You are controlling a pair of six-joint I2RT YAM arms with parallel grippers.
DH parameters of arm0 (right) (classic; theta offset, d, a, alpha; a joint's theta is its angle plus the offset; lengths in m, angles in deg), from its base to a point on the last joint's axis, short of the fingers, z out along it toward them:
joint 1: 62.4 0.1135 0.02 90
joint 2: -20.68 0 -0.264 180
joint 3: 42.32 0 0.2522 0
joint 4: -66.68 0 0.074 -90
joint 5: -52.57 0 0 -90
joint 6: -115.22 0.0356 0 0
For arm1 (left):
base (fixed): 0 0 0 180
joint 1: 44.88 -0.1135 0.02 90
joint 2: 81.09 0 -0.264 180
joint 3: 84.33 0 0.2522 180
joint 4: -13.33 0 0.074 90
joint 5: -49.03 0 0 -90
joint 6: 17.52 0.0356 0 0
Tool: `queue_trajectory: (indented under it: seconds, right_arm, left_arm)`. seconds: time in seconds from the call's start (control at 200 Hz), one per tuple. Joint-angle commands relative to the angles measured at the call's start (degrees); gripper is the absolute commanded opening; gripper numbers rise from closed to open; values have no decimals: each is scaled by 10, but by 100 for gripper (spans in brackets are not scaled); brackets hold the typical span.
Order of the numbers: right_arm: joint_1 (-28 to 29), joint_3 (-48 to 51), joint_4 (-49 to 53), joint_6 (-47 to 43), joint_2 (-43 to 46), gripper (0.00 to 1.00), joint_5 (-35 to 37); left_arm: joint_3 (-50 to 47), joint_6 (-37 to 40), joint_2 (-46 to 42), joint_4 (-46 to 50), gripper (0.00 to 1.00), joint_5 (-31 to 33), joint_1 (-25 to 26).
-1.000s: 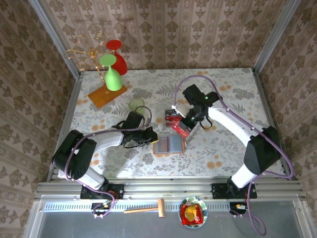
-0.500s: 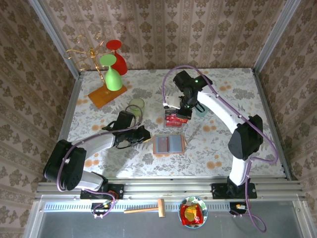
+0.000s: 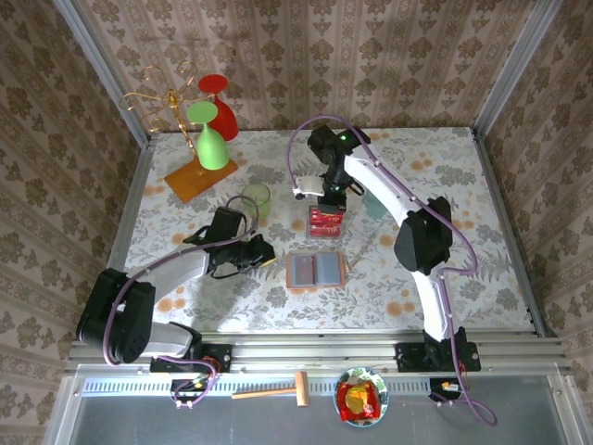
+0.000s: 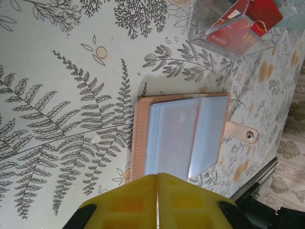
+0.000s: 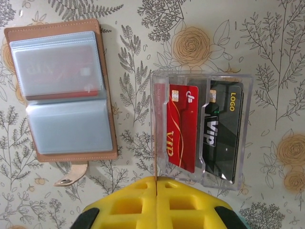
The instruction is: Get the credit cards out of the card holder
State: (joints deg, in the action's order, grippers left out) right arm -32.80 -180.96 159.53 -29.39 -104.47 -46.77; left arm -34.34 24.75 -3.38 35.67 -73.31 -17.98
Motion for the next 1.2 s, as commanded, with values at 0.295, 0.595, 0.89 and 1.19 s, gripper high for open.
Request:
queue_trajectory:
  seconds: [0.295,0.595,0.89,1.19]
  right_arm:
    - [-19,-125,76,-34,-104,0,-19]
    - [-22,-123,76,-33,-138,0,-30]
    - [-22,-94,56,-24,-146,4,-38]
    - [-22,-90,54,-1,-128,18,-43]
  left_arm:
    - [5,4,8,22,10,11,-4]
    - [5,-3,12,21,10,13,-4]
    - [8,-3,9,27,10,14,-4]
    - [14,0,15,27,10,10,-4]
